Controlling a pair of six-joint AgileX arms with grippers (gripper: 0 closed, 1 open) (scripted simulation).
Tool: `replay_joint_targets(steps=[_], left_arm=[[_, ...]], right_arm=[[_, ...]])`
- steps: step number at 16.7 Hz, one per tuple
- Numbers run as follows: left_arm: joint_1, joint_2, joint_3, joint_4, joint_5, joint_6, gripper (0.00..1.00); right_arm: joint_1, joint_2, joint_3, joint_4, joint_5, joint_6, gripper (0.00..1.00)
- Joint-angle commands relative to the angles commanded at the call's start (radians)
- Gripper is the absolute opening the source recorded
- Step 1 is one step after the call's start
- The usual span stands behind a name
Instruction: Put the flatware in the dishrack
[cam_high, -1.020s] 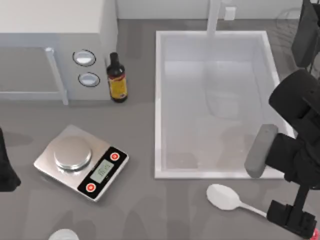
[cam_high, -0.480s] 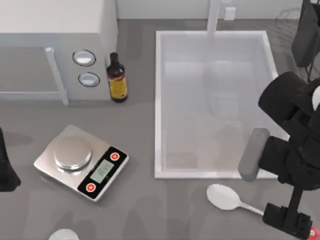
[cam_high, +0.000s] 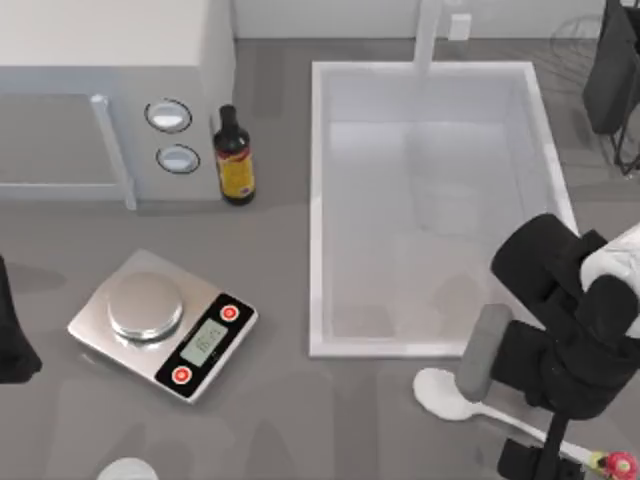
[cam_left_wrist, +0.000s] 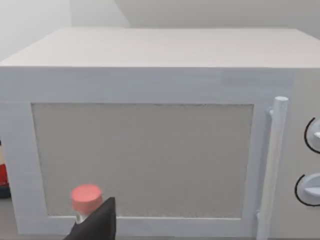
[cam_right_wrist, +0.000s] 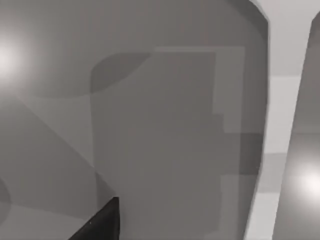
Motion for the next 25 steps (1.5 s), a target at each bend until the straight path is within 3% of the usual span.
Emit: replay_joint_targets(steps=[7, 20, 25], left_arm=[[0.0, 0.0, 0.0, 0.0, 0.0, 0.0, 1.0], [0.0, 0.0, 0.0, 0.0, 0.0, 0.0, 1.0], [0.0, 0.0, 0.0, 0.0, 0.0, 0.0, 1.0]], right_arm=[[0.001, 0.036, -0.04, 0.065, 0.0, 0.001, 1.0], [0.001, 0.036, -0.04, 0.065, 0.0, 0.001, 0.02], [0.001, 0.036, -0.04, 0.065, 0.0, 0.001, 0.0]])
